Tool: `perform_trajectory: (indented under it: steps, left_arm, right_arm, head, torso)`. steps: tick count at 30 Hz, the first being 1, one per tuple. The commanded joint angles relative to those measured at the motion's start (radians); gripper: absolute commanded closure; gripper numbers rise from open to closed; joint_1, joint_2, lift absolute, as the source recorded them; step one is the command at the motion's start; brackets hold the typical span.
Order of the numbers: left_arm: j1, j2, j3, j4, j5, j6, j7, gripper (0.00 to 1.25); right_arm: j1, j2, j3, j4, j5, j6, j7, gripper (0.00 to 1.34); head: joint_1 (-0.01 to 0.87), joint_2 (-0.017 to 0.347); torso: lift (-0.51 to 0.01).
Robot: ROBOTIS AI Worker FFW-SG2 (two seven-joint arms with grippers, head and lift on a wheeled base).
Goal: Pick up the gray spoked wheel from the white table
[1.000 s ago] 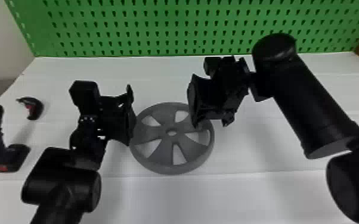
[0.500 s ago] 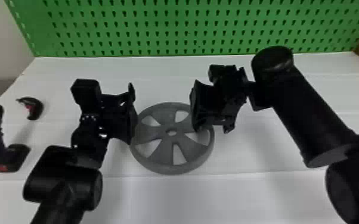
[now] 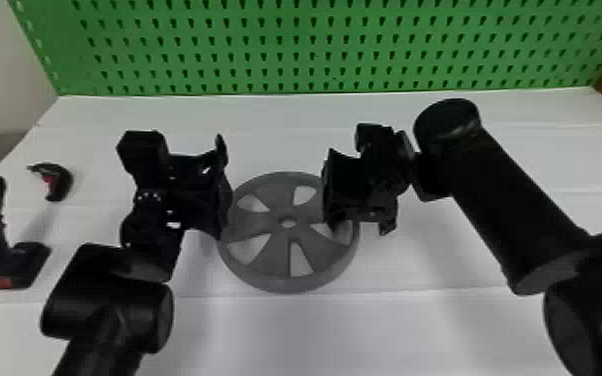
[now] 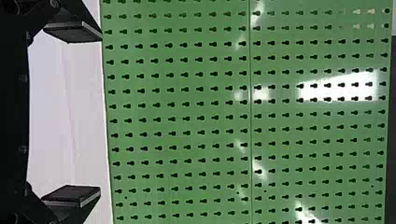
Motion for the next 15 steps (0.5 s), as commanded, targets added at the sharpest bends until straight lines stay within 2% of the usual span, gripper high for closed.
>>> perform_trajectory:
  steps: [1,15]
  left_arm:
    - [0.006,0.000,0.001,0.001,0.000,-0.009,0.000,0.13]
    - [0.015,0.000,0.003,0.004,0.003,-0.019,0.000,0.13]
  right_arm:
    - [0.000,0.002,0.021,0.020,0.001,-0.033,0.001,0.35]
    - [-0.001,0.002,0.048,0.066,0.023,-0.059,0.041,0.35]
  head:
    - [0.770,0.052]
    - [0.770,0.052]
  torso:
    - [-0.105]
    - [-0.105]
